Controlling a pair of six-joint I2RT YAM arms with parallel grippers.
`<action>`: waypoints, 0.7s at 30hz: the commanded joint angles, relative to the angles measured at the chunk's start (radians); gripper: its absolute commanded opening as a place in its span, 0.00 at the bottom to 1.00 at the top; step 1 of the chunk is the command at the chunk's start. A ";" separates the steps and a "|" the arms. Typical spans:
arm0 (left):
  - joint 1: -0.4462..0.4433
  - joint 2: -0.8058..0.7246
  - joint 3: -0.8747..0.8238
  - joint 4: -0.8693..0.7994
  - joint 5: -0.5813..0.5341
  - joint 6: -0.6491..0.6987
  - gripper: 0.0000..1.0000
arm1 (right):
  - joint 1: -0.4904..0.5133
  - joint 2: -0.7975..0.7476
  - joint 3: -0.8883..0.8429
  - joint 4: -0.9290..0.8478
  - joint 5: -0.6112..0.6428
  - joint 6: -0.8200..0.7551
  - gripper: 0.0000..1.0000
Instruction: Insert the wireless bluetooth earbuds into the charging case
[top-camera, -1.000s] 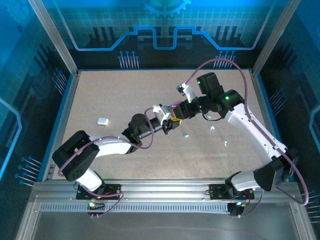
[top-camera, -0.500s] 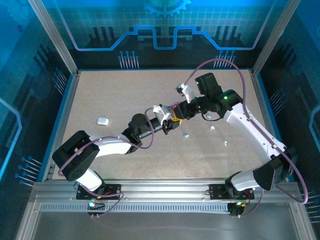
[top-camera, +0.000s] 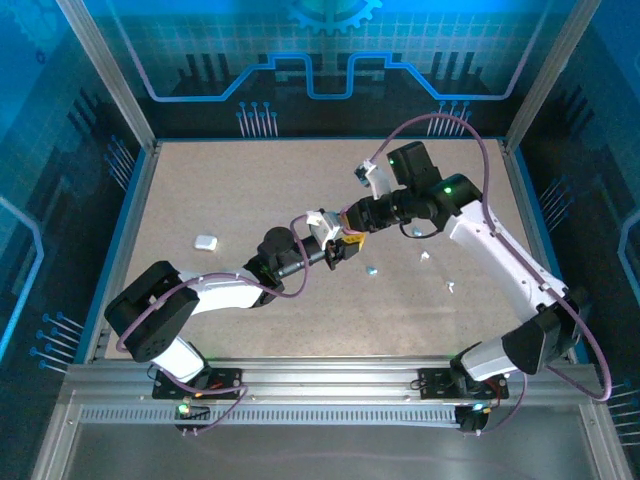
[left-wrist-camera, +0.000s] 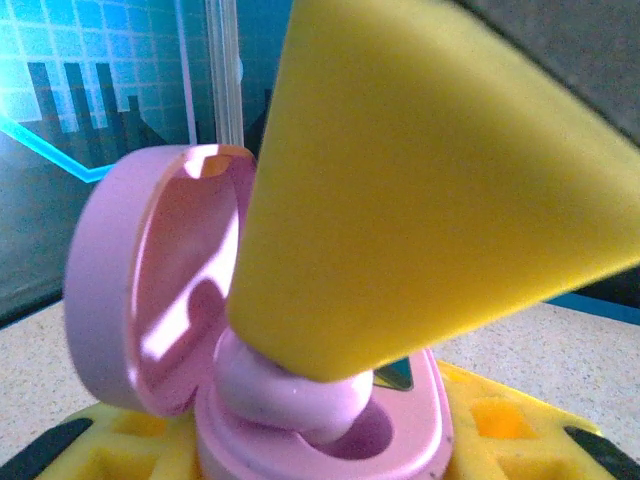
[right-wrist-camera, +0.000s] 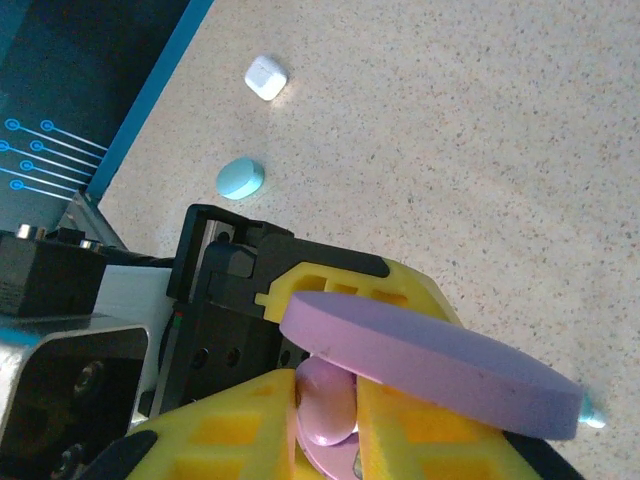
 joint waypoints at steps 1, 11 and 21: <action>-0.010 -0.027 0.021 0.056 0.016 0.016 0.30 | 0.014 0.023 0.038 -0.037 -0.025 0.036 0.22; -0.010 -0.023 0.023 0.056 0.002 0.025 0.30 | 0.015 0.034 0.053 -0.085 -0.118 0.069 0.22; -0.010 -0.028 0.021 0.061 0.002 0.027 0.30 | 0.014 0.037 0.062 -0.120 -0.015 0.117 0.24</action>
